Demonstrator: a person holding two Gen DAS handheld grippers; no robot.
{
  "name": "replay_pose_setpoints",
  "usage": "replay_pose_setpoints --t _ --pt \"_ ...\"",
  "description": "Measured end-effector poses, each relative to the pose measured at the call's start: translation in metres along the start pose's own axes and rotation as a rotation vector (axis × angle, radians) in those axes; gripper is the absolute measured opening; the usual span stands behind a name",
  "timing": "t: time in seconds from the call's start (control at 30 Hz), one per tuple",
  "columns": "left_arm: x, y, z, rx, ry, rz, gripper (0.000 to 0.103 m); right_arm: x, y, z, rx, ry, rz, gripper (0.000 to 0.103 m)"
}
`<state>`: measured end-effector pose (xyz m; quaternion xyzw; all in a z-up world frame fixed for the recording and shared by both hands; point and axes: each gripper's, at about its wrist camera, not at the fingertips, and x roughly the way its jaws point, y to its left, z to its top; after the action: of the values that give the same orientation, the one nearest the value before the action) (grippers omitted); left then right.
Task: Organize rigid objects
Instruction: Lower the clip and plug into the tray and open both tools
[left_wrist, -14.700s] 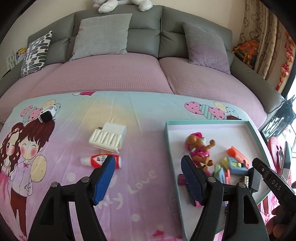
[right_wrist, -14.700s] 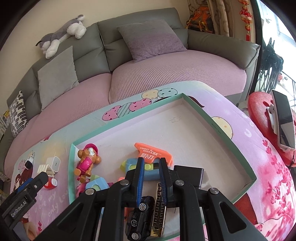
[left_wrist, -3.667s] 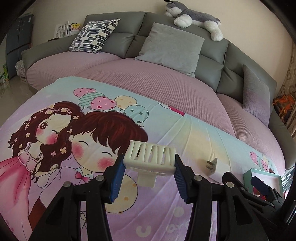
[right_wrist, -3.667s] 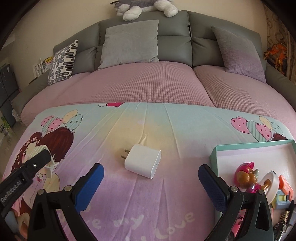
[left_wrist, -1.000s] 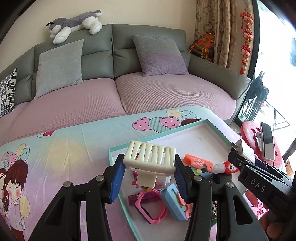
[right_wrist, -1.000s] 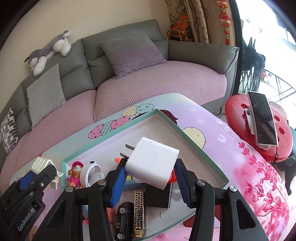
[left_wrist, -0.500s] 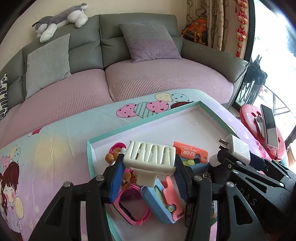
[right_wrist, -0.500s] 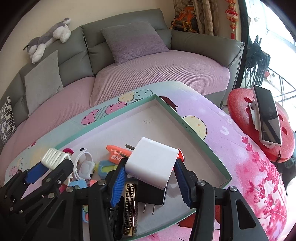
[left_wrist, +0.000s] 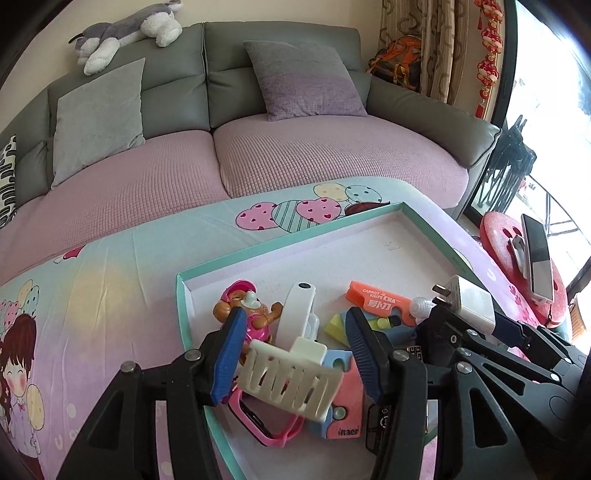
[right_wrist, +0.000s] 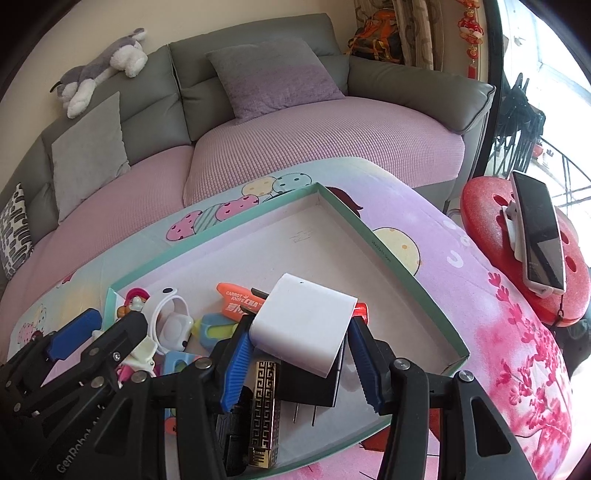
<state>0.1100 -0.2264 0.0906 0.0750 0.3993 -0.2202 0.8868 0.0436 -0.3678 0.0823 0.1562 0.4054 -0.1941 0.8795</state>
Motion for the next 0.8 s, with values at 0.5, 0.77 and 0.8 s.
replay_pose_setpoints --t 0.5,0.77,0.8 --pt "-0.006 0.042 0.002 -0.122 -0.004 0.068 0.061 -0.002 0.009 0.0 -0.035 -0.015 -0.013 0.056" --pt "0.0 0.083 -0.006 -0.23 0.034 0.211 0.08 -0.001 0.013 0.0 -0.057 -0.024 -0.044 0.071" --pt "0.001 0.088 -0.007 -0.241 0.04 0.231 0.085 -0.001 0.013 0.001 -0.06 -0.025 -0.045 0.079"
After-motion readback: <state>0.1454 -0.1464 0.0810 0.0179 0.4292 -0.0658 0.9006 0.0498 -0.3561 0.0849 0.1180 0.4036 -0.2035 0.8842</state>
